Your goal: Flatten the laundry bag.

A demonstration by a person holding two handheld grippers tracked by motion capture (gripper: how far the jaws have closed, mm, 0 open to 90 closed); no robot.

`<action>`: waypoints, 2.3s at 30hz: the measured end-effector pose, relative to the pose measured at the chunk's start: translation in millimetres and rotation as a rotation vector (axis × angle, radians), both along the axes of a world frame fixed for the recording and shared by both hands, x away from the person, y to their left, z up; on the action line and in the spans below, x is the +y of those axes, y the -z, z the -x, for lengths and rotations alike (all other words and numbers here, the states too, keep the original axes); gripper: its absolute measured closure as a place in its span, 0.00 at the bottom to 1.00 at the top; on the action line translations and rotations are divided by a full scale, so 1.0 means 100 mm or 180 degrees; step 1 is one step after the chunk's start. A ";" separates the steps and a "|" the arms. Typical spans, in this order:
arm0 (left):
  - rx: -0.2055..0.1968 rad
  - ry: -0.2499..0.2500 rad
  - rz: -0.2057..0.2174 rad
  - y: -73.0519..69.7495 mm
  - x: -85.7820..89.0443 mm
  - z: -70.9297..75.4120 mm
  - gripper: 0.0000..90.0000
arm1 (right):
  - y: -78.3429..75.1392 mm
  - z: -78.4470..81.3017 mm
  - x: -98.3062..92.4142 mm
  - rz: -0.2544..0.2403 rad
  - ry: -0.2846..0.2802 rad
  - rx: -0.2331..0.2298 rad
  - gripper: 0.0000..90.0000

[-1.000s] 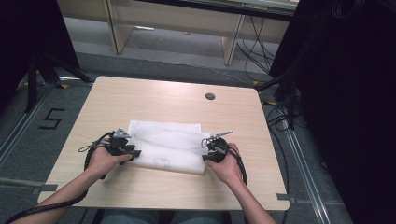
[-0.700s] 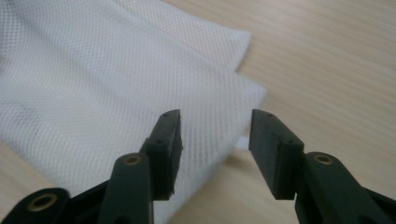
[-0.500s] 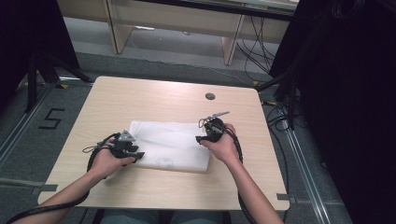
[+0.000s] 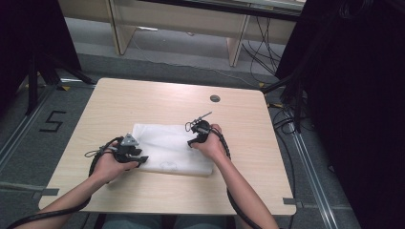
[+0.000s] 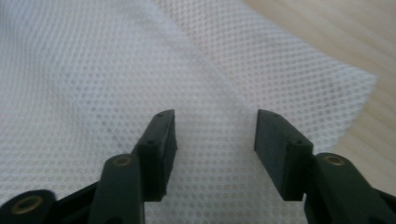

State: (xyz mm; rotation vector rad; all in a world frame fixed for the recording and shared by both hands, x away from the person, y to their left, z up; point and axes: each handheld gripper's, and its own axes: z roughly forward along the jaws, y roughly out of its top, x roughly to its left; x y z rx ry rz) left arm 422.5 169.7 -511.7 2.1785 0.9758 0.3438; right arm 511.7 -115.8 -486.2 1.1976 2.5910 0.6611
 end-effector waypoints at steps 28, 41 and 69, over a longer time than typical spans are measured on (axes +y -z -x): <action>-0.0050 0.0032 -0.0032 0.00 -0.04 -0.01 0.61 | -0.09 -0.17 -0.08 -0.0046 0.0078 -0.0067 0.50; -0.0062 -0.0003 -0.0017 0.02 -0.05 0.00 0.61 | 0.00 -0.12 -0.03 0.0004 -0.0093 0.0065 0.91; -0.0489 0.0191 0.0152 -0.23 -0.16 0.16 0.80 | -0.46 -0.13 -0.40 -0.0189 0.0532 -0.0260 0.99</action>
